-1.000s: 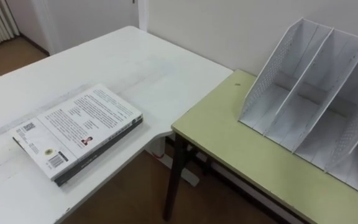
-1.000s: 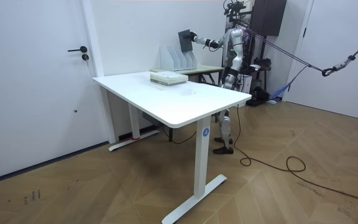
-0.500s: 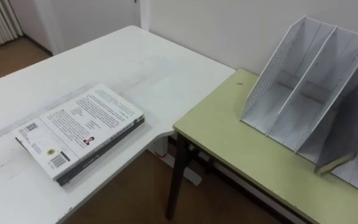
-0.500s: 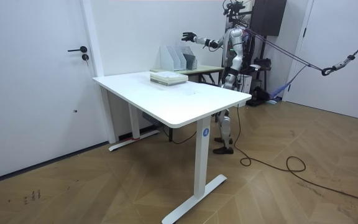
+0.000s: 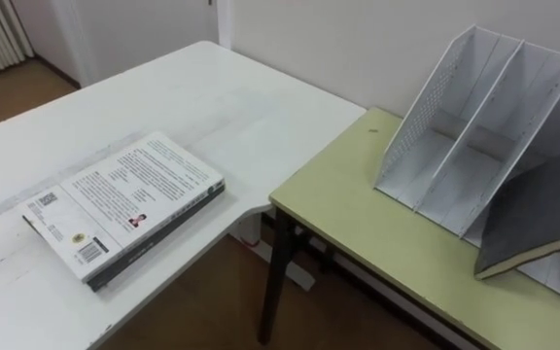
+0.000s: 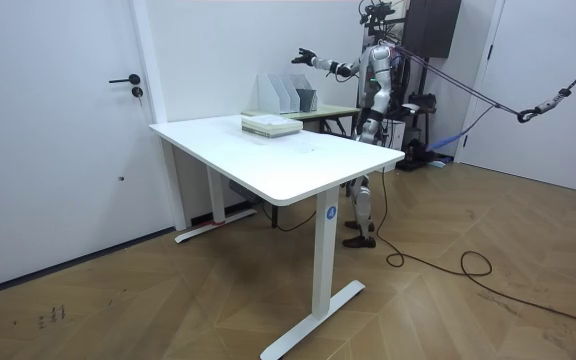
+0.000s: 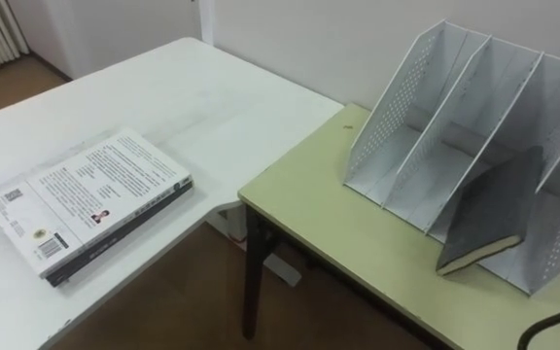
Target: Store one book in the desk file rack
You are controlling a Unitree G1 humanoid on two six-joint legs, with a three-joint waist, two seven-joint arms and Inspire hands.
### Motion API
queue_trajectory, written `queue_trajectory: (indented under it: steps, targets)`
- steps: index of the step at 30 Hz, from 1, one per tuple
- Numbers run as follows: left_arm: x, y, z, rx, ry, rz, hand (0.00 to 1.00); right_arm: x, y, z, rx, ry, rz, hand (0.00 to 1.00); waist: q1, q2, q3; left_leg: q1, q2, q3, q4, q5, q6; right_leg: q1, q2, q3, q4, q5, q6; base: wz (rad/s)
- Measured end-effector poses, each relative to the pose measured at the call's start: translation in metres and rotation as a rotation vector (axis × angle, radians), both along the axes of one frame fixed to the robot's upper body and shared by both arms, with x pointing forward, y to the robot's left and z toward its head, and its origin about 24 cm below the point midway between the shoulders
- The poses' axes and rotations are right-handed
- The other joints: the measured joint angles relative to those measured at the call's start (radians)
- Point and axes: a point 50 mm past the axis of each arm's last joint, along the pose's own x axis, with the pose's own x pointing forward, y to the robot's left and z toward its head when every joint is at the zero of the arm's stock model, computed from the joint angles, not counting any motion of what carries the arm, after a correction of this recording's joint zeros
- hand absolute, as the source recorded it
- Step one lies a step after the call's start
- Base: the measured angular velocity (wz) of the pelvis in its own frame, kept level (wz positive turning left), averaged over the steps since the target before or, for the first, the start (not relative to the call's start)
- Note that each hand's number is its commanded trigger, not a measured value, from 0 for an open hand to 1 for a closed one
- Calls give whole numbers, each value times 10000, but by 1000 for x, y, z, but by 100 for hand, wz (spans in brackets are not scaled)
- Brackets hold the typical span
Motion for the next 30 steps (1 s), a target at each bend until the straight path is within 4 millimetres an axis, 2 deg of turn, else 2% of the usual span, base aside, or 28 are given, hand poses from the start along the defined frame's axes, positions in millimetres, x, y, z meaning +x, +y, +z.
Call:
queue_trajectory:
  steps: [9,15,19,23,24,26,27,29,30]
  targets:
    - [0,2,0,183,-2,113,0,1,2,1,409,-250,187,0,72,-69,38,57,-1,66,-42,5,8,2,-2,68,12,-2,3,-2]
    - [0,2,0,185,56,181,0,4,21,24,352,-1253,1498,0,50,-46,26,61,-1,173,-100,4,7,-20,20,133,-29,-1,3,-2]
    - [2,2,0,249,28,158,0,8,48,39,-186,-1562,3550,0,48,-40,25,73,44,187,-88,4,7,-17,17,153,-23,-1,2,0]
    - [3,2,0,240,-13,123,0,5,92,49,-810,-1752,7078,0,47,-39,26,76,81,245,-76,2,5,-42,30,286,-18,0,0,-4]
    - [4,2,1,223,-31,105,0,3,97,50,-963,-1739,7563,0,50,-39,26,76,82,240,-75,2,5,-41,29,286,-13,0,0,0]
    - [3,3,1,187,-31,20,0,-6,123,43,-1271,-1514,9768,0,76,-51,29,92,91,209,-87,1,4,-12,-11,270,-9,1,-1,0]
    - [4,4,1,190,-36,14,0,-9,129,39,-1275,-1390,10362,0,67,-58,31,94,95,209,-84,1,4,-9,-8,265,-10,3,-4,0]
    - [5,6,2,139,-86,-76,0,-17,147,14,-1411,-350,12323,0,122,-104,19,88,110,199,-51,-3,0,17,-25,239,-6,8,-12,3]
    - [6,6,2,98,-98,-128,0,-18,149,7,-1380,-24,12698,0,190,-94,28,84,115,199,-43,-5,-1,15,-27,234,-5,12,-16,0]
